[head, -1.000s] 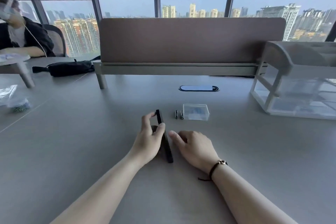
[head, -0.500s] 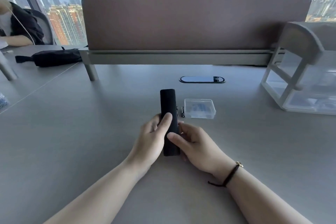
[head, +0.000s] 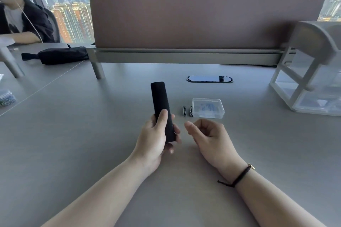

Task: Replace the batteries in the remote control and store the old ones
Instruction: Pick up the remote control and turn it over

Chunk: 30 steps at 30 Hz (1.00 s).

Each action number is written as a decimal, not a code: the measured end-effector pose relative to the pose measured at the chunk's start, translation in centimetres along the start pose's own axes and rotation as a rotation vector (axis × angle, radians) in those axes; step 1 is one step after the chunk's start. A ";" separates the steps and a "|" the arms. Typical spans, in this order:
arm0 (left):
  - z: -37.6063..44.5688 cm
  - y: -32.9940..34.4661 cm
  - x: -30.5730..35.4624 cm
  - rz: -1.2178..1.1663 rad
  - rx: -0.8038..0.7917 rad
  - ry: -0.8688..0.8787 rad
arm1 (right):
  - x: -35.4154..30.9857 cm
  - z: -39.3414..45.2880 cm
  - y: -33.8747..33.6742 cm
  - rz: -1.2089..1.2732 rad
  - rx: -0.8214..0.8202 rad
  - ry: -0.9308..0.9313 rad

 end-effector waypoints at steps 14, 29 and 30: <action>-1.5 1.4 -0.2 0.073 -0.174 0.067 | -0.6 -0.5 0.4 0.172 -0.196 0.060; -1.6 1.4 -0.1 -0.055 -0.176 0.014 | -0.4 -0.5 0.3 0.150 -0.221 0.077; -1.5 1.4 -0.1 -0.070 -0.183 0.004 | -0.4 -0.4 0.3 0.138 -0.219 0.072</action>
Point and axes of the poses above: each hand's wrist, its own z-axis towards the middle knuckle, its own y-axis out of the palm, x = y × z, the point moved 1 cm from there along z, towards the middle knuckle, and after that the axes turned 14 degrees about z, right-handed, at the moved point
